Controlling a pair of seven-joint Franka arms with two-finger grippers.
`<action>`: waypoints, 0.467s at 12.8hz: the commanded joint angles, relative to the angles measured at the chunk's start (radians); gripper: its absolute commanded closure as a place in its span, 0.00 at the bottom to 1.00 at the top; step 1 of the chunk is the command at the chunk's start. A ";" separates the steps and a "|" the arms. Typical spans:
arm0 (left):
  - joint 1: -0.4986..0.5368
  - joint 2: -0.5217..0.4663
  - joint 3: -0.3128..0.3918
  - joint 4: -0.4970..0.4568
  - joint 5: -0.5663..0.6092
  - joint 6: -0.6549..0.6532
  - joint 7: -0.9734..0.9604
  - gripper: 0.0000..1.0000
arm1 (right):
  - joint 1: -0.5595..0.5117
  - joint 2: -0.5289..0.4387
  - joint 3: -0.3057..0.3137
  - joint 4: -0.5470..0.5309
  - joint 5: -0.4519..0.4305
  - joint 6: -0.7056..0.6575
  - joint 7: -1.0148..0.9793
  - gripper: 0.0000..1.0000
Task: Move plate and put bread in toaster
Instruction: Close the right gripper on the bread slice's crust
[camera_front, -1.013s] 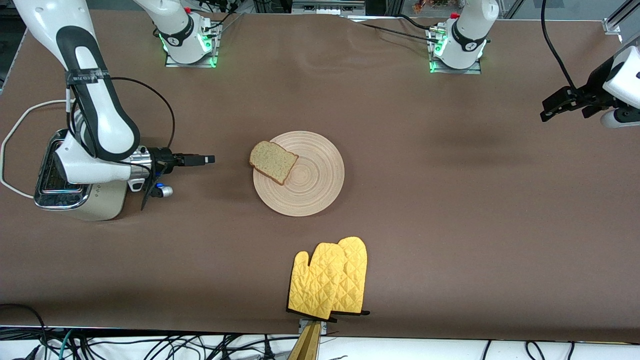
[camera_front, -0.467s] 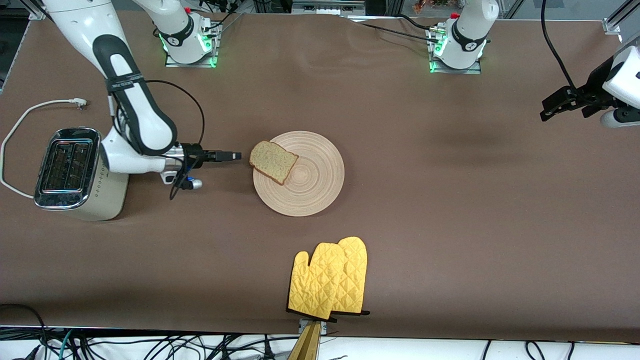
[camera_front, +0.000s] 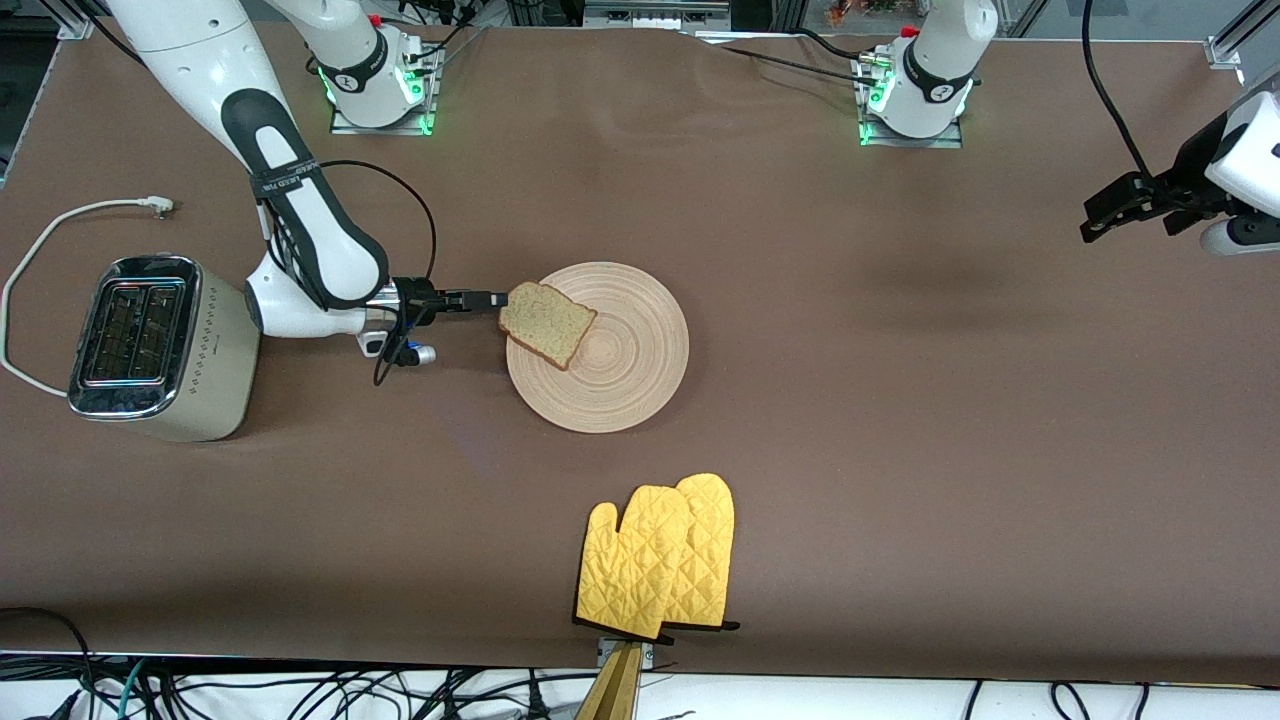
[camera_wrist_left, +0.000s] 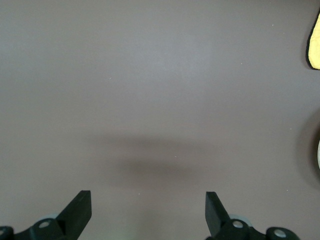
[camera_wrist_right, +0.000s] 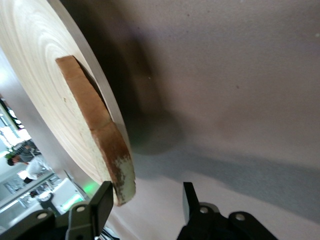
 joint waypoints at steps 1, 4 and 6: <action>0.008 0.013 -0.007 0.034 -0.020 -0.026 -0.012 0.00 | -0.008 -0.012 0.009 -0.007 0.068 0.009 -0.042 0.39; 0.008 0.013 -0.007 0.034 -0.020 -0.026 -0.011 0.00 | -0.006 -0.012 0.011 -0.002 0.122 0.004 -0.045 0.47; 0.008 0.013 -0.007 0.034 -0.020 -0.026 -0.012 0.00 | 0.003 -0.011 0.015 -0.002 0.124 0.013 -0.071 0.63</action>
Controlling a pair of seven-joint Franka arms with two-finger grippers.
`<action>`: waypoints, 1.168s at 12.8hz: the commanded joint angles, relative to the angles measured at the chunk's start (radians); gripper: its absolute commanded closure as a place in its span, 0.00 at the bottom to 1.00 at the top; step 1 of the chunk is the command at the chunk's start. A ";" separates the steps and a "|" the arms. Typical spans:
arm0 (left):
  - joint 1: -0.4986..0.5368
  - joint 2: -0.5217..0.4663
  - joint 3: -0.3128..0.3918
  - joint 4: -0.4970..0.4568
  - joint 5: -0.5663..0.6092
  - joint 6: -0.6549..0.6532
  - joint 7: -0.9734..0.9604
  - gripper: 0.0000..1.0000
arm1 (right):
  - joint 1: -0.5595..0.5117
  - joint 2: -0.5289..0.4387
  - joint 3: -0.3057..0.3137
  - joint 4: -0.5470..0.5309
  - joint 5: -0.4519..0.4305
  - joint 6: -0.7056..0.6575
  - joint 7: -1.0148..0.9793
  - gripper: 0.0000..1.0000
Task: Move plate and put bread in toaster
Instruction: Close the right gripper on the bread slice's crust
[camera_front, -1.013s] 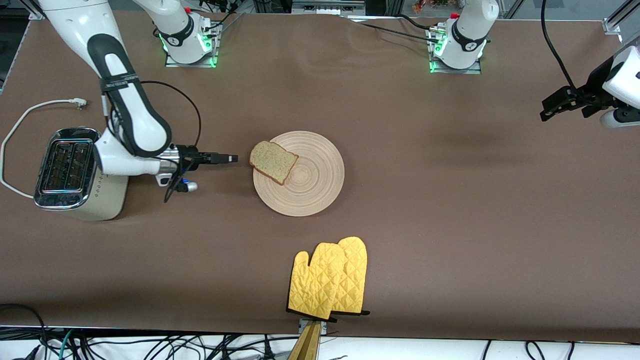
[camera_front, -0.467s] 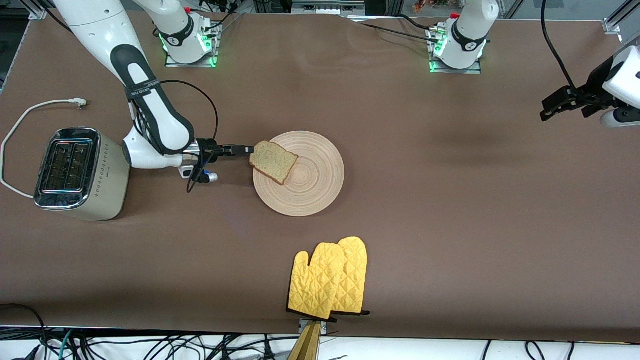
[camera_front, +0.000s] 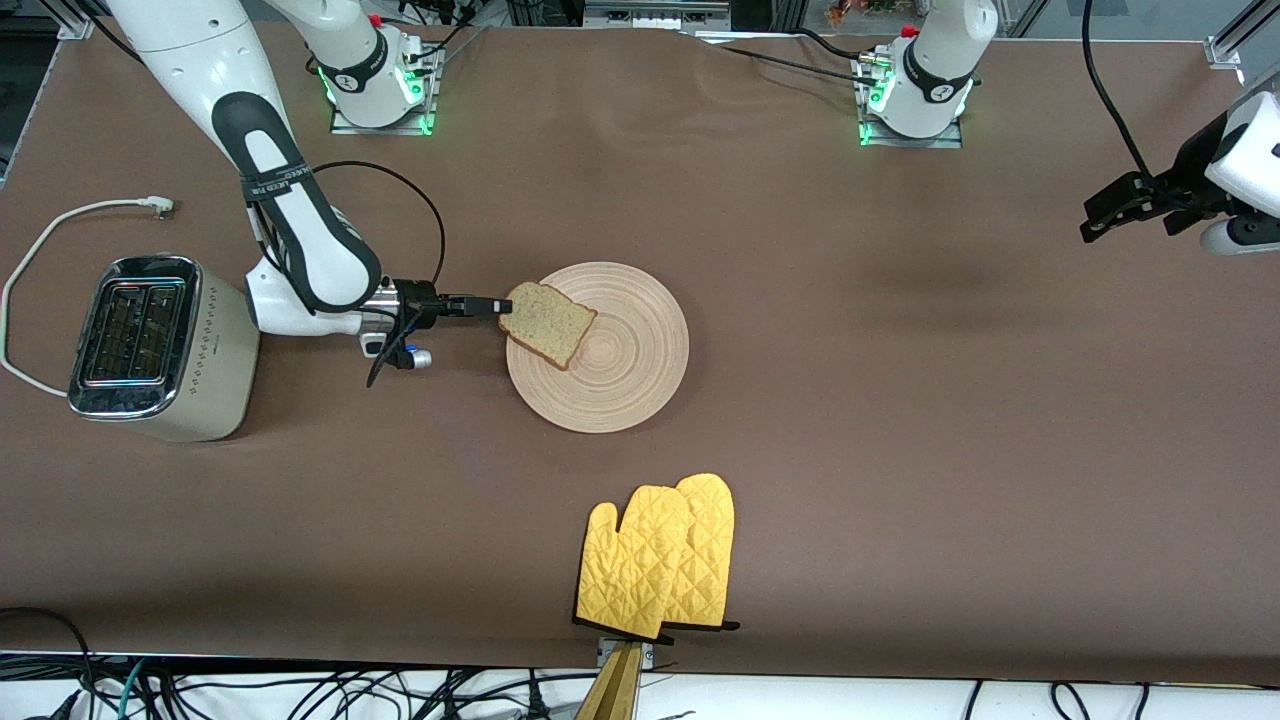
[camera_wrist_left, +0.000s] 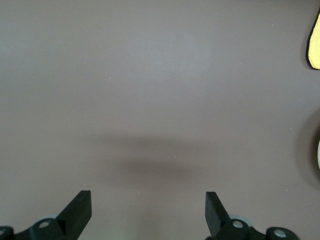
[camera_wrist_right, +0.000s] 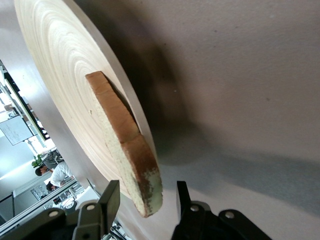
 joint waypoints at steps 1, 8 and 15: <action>0.008 0.013 -0.007 0.034 -0.020 -0.026 -0.011 0.00 | 0.001 -0.003 0.010 -0.006 0.027 0.009 -0.052 0.71; 0.006 0.013 -0.007 0.039 -0.020 -0.027 -0.012 0.00 | -0.005 -0.032 -0.001 0.017 0.021 -0.051 -0.019 1.00; 0.000 0.015 -0.009 0.048 -0.021 -0.026 -0.012 0.00 | -0.005 -0.164 -0.059 0.217 -0.443 -0.256 0.331 1.00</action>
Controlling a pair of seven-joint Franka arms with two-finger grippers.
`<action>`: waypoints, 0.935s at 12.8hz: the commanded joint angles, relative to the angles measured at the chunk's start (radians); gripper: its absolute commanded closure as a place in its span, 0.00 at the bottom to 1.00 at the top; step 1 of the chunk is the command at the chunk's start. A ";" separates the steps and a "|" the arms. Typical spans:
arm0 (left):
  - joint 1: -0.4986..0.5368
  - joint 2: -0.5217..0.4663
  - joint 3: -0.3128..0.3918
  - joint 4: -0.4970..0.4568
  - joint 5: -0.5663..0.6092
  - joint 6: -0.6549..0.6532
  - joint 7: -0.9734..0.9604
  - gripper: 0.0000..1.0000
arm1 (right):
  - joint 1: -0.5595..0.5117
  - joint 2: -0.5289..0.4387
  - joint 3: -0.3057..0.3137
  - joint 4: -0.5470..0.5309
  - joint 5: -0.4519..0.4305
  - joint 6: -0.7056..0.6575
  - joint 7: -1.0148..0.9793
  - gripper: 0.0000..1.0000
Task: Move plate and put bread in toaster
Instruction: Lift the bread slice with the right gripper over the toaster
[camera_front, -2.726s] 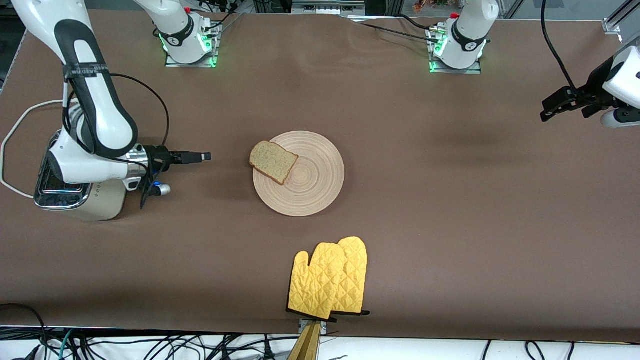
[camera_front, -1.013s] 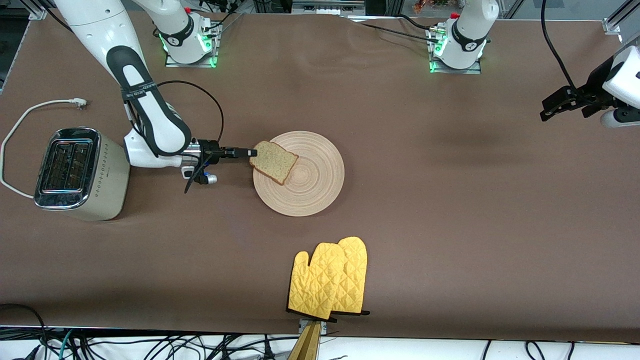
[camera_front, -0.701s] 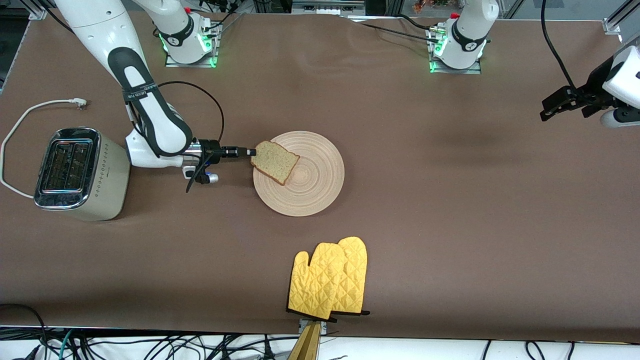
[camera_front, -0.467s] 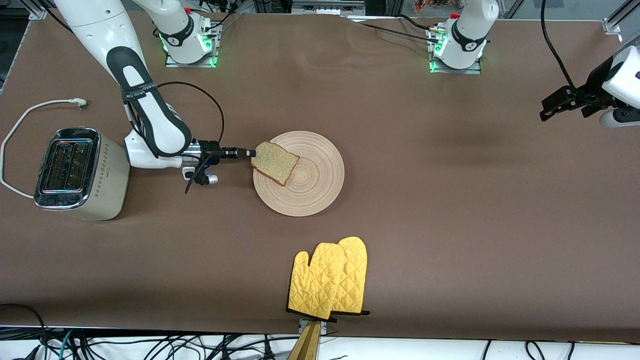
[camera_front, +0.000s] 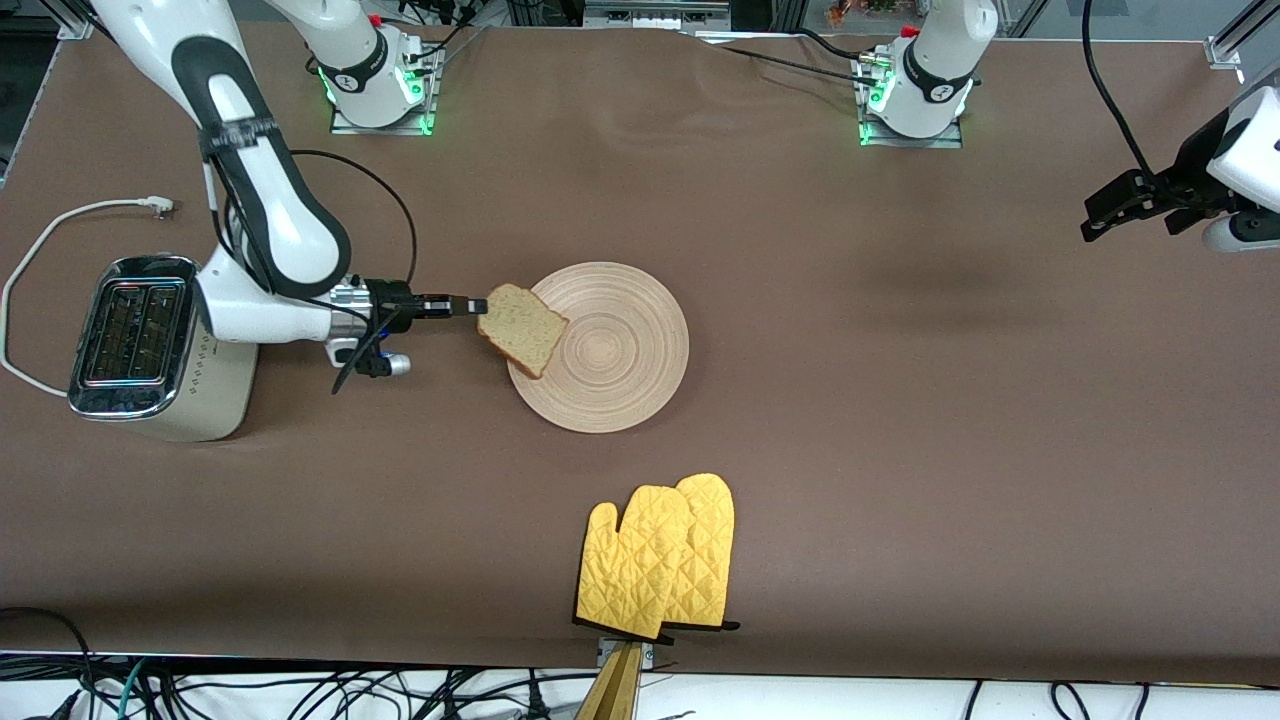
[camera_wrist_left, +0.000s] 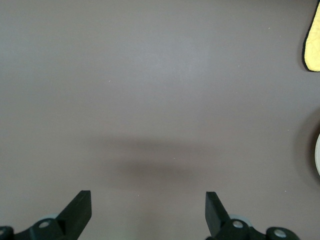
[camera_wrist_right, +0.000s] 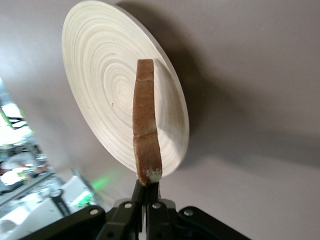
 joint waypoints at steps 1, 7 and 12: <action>0.001 0.015 -0.002 0.035 -0.021 -0.024 -0.010 0.00 | -0.003 -0.029 -0.050 0.149 -0.199 -0.182 0.107 1.00; 0.001 0.015 -0.002 0.035 -0.021 -0.025 -0.010 0.00 | -0.007 -0.020 -0.267 0.501 -0.590 -0.629 0.103 1.00; -0.001 0.015 -0.002 0.037 -0.020 -0.024 -0.010 0.00 | -0.067 -0.015 -0.322 0.635 -0.782 -0.714 -0.033 1.00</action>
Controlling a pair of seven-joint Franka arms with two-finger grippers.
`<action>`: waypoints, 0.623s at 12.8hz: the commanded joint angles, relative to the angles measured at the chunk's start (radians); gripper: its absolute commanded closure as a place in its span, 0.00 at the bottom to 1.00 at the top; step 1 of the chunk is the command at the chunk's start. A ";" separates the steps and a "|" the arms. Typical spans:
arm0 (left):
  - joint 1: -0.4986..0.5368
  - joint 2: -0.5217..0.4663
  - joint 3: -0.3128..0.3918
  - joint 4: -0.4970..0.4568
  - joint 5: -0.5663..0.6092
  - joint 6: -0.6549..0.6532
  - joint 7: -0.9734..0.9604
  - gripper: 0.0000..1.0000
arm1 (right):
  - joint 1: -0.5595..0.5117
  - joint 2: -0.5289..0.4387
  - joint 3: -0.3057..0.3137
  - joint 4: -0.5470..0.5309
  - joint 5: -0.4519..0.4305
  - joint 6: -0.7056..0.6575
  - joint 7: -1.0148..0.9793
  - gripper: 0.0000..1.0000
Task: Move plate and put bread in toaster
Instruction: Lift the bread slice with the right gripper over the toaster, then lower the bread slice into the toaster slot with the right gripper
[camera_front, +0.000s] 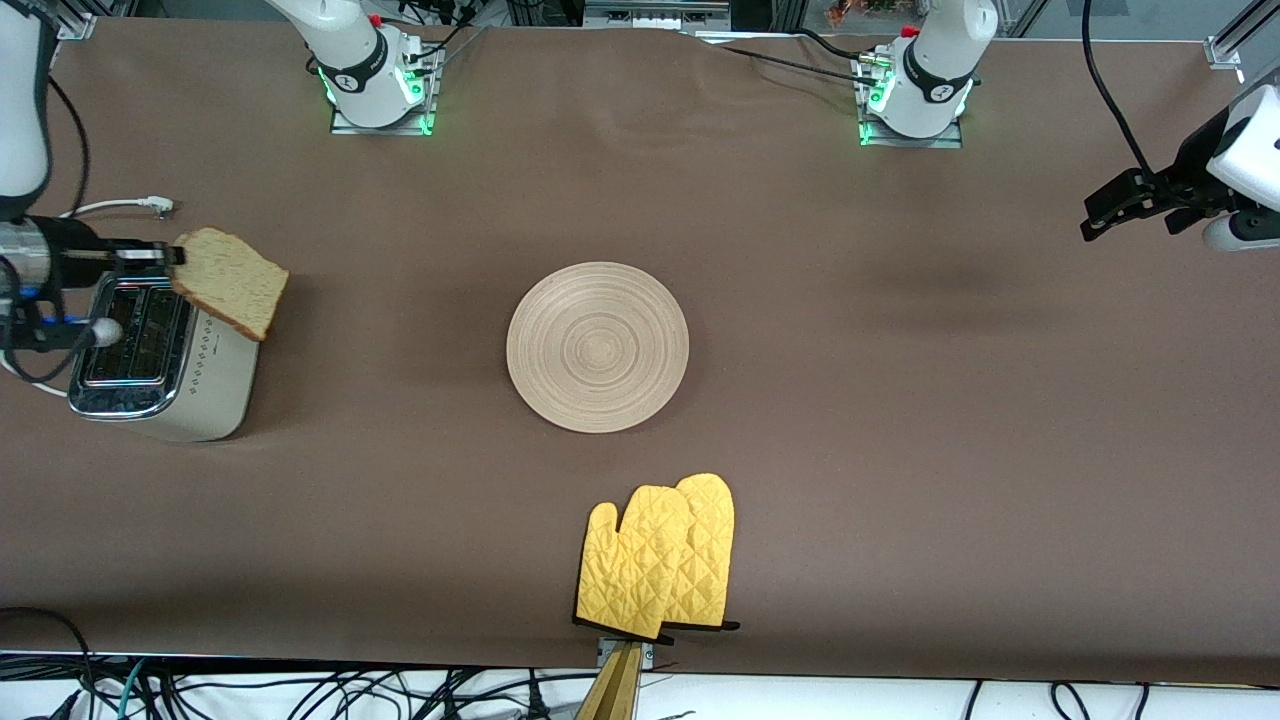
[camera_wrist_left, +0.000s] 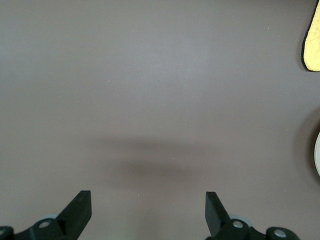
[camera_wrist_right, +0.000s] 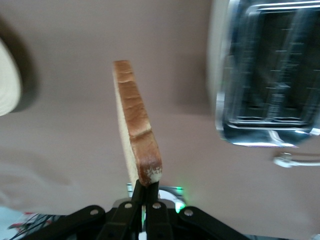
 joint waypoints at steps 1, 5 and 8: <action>0.000 0.015 -0.001 0.034 -0.020 -0.023 -0.010 0.00 | -0.023 0.035 -0.009 0.074 -0.090 -0.018 -0.070 1.00; 0.000 0.015 -0.001 0.033 -0.020 -0.021 -0.010 0.00 | -0.049 0.072 -0.011 0.123 -0.214 0.070 -0.136 1.00; 0.000 0.015 0.000 0.034 -0.021 -0.023 -0.010 0.00 | -0.083 0.090 -0.011 0.123 -0.271 0.145 -0.222 1.00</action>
